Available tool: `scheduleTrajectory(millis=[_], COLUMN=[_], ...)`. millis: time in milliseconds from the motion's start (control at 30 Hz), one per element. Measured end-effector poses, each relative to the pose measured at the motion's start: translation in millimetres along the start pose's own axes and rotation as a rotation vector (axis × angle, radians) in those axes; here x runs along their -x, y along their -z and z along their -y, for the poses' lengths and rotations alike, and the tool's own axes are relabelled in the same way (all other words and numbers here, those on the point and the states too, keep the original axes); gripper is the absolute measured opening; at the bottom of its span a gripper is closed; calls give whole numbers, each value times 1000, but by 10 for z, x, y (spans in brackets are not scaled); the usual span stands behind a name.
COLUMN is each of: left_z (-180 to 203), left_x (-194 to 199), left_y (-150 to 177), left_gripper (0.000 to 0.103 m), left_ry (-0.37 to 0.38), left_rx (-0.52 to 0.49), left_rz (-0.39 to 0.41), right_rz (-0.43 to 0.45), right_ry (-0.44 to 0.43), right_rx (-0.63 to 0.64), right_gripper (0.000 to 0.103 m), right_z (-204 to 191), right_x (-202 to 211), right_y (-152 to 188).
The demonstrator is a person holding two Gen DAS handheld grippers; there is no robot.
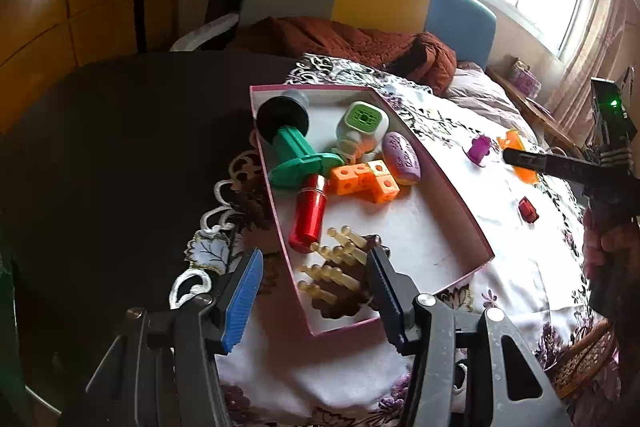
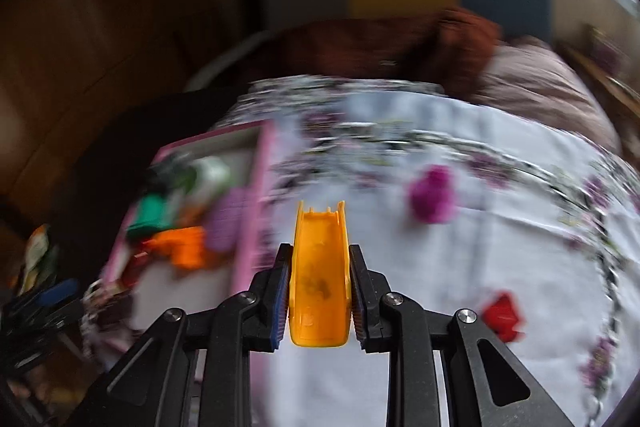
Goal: Organize rigid objects
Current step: 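Carry the orange clip into the pink tray and open the right tool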
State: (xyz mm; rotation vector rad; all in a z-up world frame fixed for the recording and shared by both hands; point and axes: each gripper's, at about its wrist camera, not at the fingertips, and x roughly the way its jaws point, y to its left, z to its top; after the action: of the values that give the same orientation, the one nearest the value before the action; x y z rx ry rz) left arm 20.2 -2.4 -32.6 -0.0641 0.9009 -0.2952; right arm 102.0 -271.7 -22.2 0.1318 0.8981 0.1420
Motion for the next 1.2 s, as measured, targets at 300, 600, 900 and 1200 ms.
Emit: scheduleTrajectory(millis=[300, 600, 900, 1200], left_z=[-107, -165, -191, -190], left_x=[44, 33, 3, 23], left_y=[-5, 15, 24, 7], left_gripper=[54, 54, 54, 54], left_ry=[-8, -5, -9, -33], left_rx=[36, 55, 63, 63], left_rz=[15, 10, 1, 6], right_rz=[-96, -220, -247, -226], right_ry=[-154, -212, -210, -206], right_rx=[208, 305, 249, 260], right_gripper=[26, 27, 29, 28], right_z=[-994, -1452, -1438, -1497], right_x=[-298, -785, -995, -883], right_y=[40, 128, 232, 263])
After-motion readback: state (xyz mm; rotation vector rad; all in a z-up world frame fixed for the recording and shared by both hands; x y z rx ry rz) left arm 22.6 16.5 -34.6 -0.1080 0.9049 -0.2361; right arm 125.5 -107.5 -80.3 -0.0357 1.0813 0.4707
